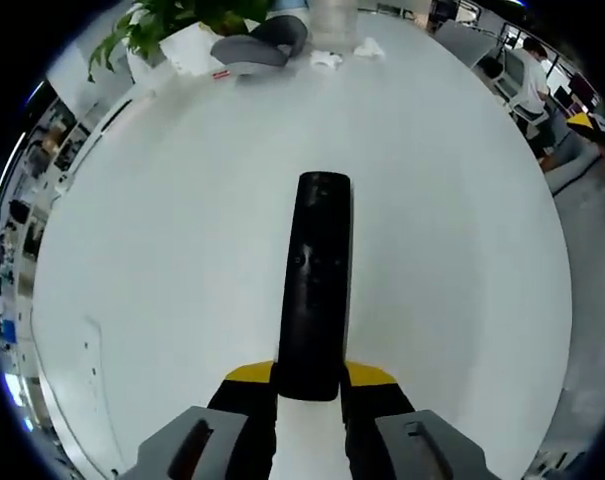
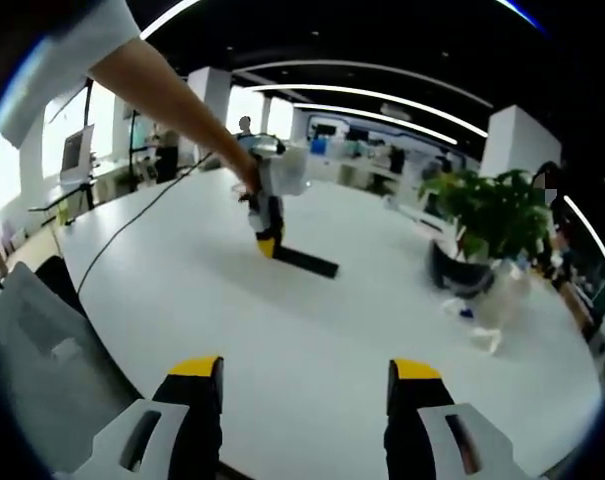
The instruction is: Press the specified remote control buttons in sequence, fully releasing each button before pressing the next.
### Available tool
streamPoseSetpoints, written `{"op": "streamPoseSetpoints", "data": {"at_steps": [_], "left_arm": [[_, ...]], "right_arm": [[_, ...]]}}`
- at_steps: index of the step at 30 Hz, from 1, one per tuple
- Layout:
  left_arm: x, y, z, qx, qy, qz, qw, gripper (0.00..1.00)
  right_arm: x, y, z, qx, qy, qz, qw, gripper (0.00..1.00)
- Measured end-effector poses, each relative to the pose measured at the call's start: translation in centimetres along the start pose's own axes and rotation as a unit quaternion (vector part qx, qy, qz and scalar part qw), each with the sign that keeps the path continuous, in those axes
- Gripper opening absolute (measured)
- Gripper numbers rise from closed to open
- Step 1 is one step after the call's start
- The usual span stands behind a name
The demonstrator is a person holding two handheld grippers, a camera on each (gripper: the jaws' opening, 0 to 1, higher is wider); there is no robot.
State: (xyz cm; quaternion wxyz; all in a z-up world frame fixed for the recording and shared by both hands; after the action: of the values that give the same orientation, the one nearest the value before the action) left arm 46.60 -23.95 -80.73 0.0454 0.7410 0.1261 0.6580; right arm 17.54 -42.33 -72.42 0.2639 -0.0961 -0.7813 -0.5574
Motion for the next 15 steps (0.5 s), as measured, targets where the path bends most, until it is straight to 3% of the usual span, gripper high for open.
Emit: {"op": "streamPoseSetpoints", "data": {"at_steps": [15], "left_arm": [[-0.4, 0.3, -2.6, -0.003, 0.001, 0.042, 0.9991, 0.23]], "right_arm": [[0.3, 0.1, -0.1, -0.005, -0.002, -0.007, 1.0000, 0.64]]}}
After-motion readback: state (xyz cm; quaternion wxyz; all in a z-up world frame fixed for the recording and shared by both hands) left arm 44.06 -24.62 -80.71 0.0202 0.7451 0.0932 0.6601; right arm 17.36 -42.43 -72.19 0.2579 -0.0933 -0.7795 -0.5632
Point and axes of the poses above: the point that each gripper's makers call its tool centre point, and the gripper's own axes: x roughly backward along the fingers, z roughly to its left, y roughly out of its top, the point moved 6 cm from there along x, roughly backward along the fingers, and after that the axes turned 10 degrees about -y, right-handed, at the moved point
